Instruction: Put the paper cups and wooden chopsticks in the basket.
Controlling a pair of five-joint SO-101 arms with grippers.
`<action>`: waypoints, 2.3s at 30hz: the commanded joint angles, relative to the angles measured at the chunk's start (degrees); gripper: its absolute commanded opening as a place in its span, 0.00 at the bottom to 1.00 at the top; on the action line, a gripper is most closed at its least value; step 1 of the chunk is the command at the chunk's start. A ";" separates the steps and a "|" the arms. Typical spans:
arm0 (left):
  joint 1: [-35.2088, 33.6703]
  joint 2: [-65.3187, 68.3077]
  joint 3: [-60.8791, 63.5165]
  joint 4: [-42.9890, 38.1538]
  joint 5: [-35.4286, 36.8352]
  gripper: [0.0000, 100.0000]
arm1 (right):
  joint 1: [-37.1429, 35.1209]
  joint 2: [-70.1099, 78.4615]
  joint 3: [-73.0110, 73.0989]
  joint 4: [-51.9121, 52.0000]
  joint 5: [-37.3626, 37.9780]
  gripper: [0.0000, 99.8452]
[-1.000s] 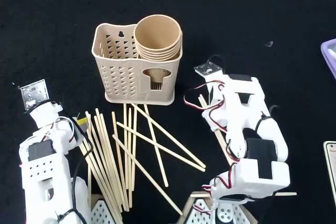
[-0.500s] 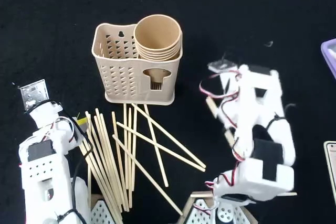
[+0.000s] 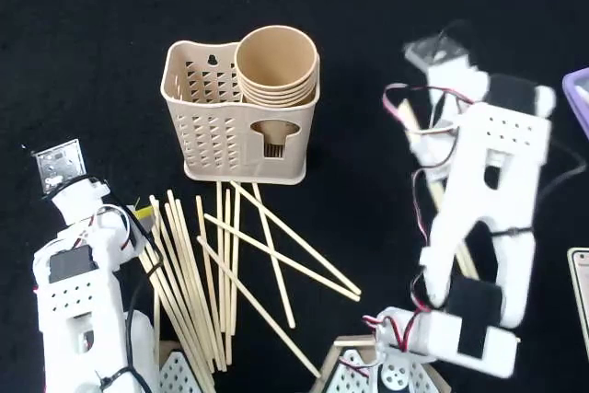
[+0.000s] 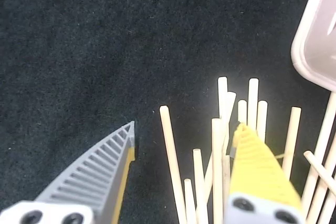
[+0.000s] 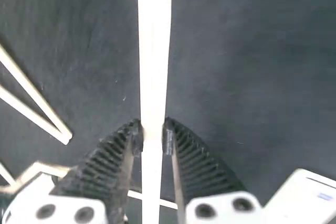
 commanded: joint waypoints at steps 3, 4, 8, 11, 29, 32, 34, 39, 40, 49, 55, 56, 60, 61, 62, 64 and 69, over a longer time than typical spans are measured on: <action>0.57 -0.79 -0.66 -0.79 0.00 0.29 | -1.85 -9.36 -22.02 0.26 -12.57 0.01; 0.57 -0.79 -0.66 -0.79 0.00 0.29 | -2.81 -10.33 -25.45 -0.35 -15.21 0.01; 0.57 -0.79 -0.66 -0.79 0.00 0.29 | -9.76 -14.29 -40.40 -1.76 -25.41 0.01; 0.57 -0.79 -0.66 -0.79 0.00 0.29 | -18.55 -15.78 -49.54 -4.84 -31.30 0.01; 0.22 -0.79 -0.66 -0.79 0.00 0.29 | -51.60 -15.87 -7.25 -69.36 -40.00 0.01; 0.22 -0.79 -0.66 -0.62 0.00 0.29 | -50.90 -15.87 3.21 -79.65 -38.86 0.01; 0.22 -0.79 -0.66 -0.62 0.00 0.29 | -49.76 -15.87 8.22 -82.99 -35.69 0.01; 0.40 -0.79 -0.66 -0.70 -0.09 0.29 | -48.35 -15.87 16.92 -87.91 -30.07 0.01; 0.40 -0.79 -0.66 -0.70 -0.09 0.29 | -48.18 -15.87 18.42 -88.88 -29.89 0.01; 0.31 -0.79 -0.66 -0.70 -0.09 0.29 | -47.65 -16.31 19.74 -80.70 -29.98 0.09; 0.31 -0.79 -0.22 -0.79 -0.09 0.29 | -47.47 -17.89 4.35 -56.79 -36.48 0.18; 0.31 -0.79 -0.22 -0.79 -0.09 0.29 | -47.38 -18.77 1.89 -52.48 -36.48 0.18; 0.22 -0.79 -0.22 -0.79 -0.09 0.29 | -47.38 -25.01 -5.23 -33.23 -34.37 0.18; 0.22 -0.79 -0.22 -0.79 -0.09 0.29 | -47.38 -27.03 -6.37 -27.78 -33.49 0.18; 0.22 -0.79 -0.22 -0.79 -0.09 0.29 | -47.30 -29.23 -7.16 -22.68 -32.35 0.18; 0.22 -0.79 -0.22 -0.79 -0.09 0.29 | -45.98 -33.36 -7.25 -13.45 -28.13 0.18; 0.22 -0.79 -0.22 -0.79 -0.09 0.29 | -31.74 -40.66 0.48 3.43 -13.36 0.18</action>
